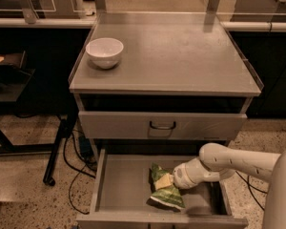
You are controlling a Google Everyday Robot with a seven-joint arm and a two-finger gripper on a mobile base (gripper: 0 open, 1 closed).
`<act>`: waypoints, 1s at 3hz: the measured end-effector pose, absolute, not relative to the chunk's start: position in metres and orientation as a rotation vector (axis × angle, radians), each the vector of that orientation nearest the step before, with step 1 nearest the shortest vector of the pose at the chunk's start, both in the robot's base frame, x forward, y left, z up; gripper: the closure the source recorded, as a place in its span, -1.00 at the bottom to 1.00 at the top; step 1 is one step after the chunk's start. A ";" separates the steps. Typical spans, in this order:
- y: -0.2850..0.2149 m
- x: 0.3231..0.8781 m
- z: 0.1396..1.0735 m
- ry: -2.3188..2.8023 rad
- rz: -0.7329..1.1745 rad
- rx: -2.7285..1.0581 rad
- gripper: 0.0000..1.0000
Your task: Place green jalapeno chip bag into middle drawer
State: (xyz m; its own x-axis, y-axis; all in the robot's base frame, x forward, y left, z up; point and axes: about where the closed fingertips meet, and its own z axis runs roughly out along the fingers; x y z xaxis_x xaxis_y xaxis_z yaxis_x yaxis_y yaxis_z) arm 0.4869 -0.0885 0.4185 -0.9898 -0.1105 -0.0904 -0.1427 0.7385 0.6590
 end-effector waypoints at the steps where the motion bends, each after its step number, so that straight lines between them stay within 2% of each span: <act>1: -0.080 0.486 0.400 2.898 1.148 -0.182 1.00; 3: -0.070 0.482 0.376 2.915 1.173 -0.173 1.00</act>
Offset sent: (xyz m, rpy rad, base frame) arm 0.0011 0.0165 -0.0456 0.0285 0.0536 -0.0116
